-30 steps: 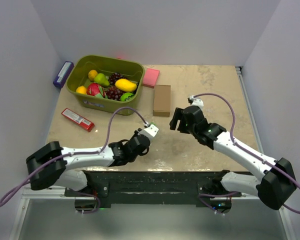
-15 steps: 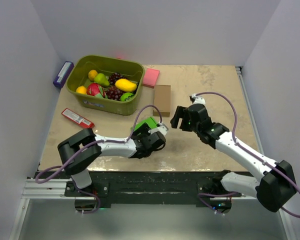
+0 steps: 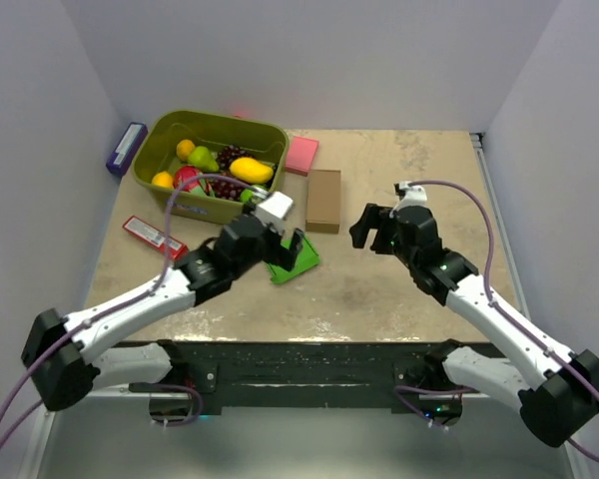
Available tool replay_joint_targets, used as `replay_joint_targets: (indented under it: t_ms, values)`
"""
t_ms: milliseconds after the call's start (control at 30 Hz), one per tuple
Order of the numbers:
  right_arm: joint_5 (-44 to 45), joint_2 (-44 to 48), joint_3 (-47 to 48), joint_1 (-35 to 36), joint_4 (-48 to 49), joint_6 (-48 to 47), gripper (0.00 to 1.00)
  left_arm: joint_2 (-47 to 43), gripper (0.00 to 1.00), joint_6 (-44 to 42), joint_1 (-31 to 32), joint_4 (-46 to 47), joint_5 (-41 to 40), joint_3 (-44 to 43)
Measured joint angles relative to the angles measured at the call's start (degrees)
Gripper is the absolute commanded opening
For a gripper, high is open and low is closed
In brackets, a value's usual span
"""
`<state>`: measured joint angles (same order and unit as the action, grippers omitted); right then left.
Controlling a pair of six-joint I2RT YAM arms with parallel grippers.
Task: Fold the paper box
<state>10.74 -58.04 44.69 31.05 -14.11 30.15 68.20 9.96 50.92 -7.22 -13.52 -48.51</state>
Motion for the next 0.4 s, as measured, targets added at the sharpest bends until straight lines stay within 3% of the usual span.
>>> replay_joint_targets:
  t_ms: [167, 400]
  values:
    - [0.5, 5.6, -1.1, -0.6, 3.1, -2.3, 0.90, -10.9, 1.00, 3.7, -8.6, 0.7, 1.4, 0.0]
    - [2.0, 9.6, -2.6, -0.7, 4.7, -4.5, 0.91, -13.9, 1.00, 5.0, -9.2, -3.3, -1.2, -1.6]
